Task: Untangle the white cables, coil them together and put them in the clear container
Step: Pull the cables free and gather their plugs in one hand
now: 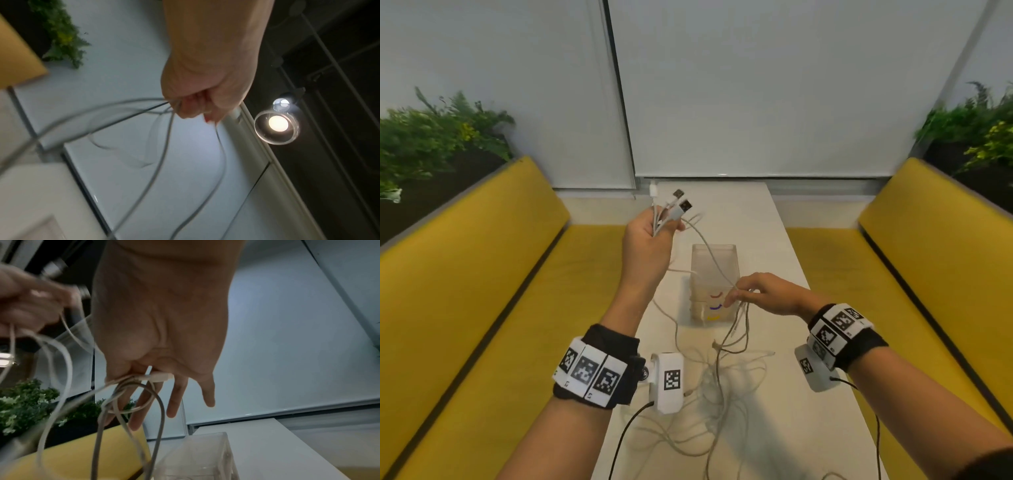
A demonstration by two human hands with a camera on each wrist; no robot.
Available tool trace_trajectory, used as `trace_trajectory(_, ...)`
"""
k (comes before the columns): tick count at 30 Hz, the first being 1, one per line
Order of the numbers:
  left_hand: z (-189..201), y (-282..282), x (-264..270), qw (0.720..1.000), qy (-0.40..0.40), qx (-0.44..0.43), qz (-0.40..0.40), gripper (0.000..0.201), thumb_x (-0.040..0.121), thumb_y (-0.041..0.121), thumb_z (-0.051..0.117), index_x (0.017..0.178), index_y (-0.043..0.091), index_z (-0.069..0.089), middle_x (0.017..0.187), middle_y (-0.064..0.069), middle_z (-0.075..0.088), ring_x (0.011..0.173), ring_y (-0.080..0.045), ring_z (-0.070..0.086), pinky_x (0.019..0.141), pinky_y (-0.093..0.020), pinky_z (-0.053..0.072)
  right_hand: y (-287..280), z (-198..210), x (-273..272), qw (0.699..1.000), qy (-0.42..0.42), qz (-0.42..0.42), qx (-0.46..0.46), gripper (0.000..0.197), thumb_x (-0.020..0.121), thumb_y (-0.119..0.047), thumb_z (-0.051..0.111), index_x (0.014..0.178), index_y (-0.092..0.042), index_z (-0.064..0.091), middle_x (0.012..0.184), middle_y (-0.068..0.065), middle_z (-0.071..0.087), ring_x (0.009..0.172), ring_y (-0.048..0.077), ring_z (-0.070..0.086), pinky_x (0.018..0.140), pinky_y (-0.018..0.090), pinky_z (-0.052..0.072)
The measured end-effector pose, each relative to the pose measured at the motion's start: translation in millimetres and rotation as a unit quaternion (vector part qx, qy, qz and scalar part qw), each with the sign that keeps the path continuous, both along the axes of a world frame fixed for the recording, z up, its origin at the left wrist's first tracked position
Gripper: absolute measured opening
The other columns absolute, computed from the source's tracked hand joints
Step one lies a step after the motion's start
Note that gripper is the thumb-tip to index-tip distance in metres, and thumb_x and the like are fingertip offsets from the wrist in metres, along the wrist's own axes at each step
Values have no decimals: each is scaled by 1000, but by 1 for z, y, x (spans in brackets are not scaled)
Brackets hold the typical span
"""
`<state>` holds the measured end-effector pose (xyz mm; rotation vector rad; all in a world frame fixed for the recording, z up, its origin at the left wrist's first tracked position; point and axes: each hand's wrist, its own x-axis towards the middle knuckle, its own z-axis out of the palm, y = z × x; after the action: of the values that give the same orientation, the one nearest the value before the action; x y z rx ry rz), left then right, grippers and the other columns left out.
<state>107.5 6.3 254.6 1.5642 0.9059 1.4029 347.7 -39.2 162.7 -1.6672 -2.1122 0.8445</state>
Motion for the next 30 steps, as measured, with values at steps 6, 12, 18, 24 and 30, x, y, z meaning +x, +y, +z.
trace_trajectory(6,-27,-13,5,972,180,118,-89,15,85,27,73,76,26,61,55,3,53,49,-18,37,45,-29,32,0,12,-9,997,73,-15,-23,34,101,-39,49,101,-20,78,106,-9,74,103,1,65,98,30,48)
trace_trajectory(12,-69,-19,25,969,201,-2,-141,7,87,27,76,92,23,77,74,7,73,66,-6,67,58,-25,51,-7,28,-16,983,182,-22,-13,29,93,-41,56,86,-25,78,80,-7,70,71,6,53,71,26,45)
trace_trajectory(18,-51,-17,29,959,122,-167,-193,26,90,29,74,101,6,72,48,14,50,37,-1,39,40,-15,30,-10,34,-16,977,211,-4,-43,37,97,-34,56,107,-3,75,93,16,72,74,16,59,72,28,49)
trace_trajectory(24,-52,-8,31,964,132,-174,-151,22,89,20,75,88,-2,73,56,3,58,36,-1,42,41,-17,31,-12,35,-20,980,188,37,-57,25,97,-21,60,112,-5,71,103,4,70,87,12,62,81,32,54)
trace_trajectory(30,-53,-11,33,985,94,-88,-112,17,89,18,74,74,10,70,53,13,52,49,-3,44,51,-16,36,-11,38,-19,974,220,20,-44,23,96,-14,61,116,-7,71,121,14,64,89,21,64,81,27,53)
